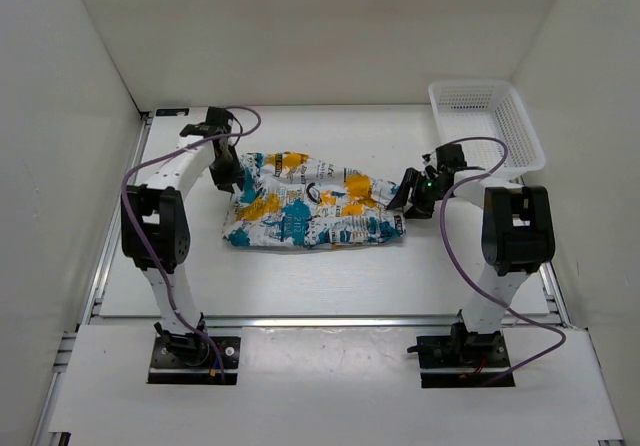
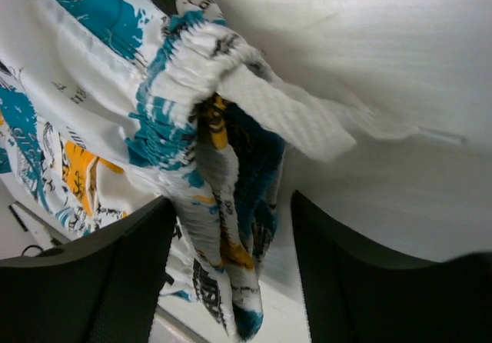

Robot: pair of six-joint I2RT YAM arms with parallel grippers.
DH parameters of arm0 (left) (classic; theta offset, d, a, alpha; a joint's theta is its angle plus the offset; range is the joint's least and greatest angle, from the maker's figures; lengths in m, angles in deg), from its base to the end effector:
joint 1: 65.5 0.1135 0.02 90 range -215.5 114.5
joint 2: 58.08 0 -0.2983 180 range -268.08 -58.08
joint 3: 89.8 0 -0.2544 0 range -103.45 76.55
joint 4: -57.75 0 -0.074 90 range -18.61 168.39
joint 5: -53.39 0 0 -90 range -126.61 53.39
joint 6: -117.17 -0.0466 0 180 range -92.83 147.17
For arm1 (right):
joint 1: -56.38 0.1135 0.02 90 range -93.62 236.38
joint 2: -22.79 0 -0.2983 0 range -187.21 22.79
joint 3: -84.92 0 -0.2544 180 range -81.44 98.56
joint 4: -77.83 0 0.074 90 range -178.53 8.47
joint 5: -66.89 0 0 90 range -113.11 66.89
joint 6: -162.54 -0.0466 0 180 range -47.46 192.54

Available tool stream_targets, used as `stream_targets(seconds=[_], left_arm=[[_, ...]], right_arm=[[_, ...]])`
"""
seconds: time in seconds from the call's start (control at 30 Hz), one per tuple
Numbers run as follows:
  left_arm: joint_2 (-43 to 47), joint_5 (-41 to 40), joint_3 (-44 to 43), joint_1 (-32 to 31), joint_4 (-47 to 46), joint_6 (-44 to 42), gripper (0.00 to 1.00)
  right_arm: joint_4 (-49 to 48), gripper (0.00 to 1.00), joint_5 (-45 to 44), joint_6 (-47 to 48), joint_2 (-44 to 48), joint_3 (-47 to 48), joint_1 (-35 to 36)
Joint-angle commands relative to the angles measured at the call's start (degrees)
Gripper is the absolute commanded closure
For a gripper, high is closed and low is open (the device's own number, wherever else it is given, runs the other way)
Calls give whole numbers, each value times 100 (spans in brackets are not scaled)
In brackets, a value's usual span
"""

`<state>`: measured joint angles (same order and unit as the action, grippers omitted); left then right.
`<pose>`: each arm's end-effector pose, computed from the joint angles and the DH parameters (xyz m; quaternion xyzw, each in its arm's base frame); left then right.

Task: Fold and stack the shorts
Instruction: Fold the shorts

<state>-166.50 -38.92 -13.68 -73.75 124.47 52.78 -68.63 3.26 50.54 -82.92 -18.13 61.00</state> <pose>0.4027 -0.0565 0.2622 -0.1521 0.9747 -0.0284 0.1615 0.3747 0.0510 0.1758 0.0889 0.9427 0.2692 0.1758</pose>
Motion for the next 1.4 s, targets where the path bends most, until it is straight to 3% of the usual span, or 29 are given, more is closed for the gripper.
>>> stream_targets(seconds=[0.0, 0.07, 0.1, 0.17, 0.2, 0.3, 0.5, 0.7, 0.83, 1.13, 1.37], left_arm=[[-240, 204, 357, -10, -316, -47, 67], [-372, 204, 410, -10, -447, -108, 74], [-512, 65, 410, -10, -448, -108, 74], [-645, -6, 410, 51, -448, -108, 79], [-697, -59, 471, 104, -448, -108, 79], [-777, -59, 533, 174, -500, -56, 79], [-707, 72, 761, 175, -500, -3, 81], [-338, 309, 982, -326, -500, 49, 81], [-232, 485, 1043, -598, -500, 103, 79], [155, 477, 516, -651, -202, 50, 75], [-310, 406, 306, -651, -333, -3, 77]], right_arm=[[-706, 38, 9, -226, -108, -160, 274], [-821, 45, -280, -357, -169, -161, 416], [-899, 59, -586, -471, -169, -161, 469], [-1005, 73, -782, -673, -169, -161, 540], [-1006, 87, -878, -674, -169, -161, 540], [-700, 100, -1414, -675, -116, 75, 540], [424, 100, -2258, -306, 488, 524, 540], [1558, 100, -3128, 54, 938, 1271, 540], [2166, 100, -3235, 388, 1079, 2208, 540], [3879, 100, -3945, 689, 35, 4399, 1339], [4092, 100, -4237, 372, -590, 5269, 1980]])
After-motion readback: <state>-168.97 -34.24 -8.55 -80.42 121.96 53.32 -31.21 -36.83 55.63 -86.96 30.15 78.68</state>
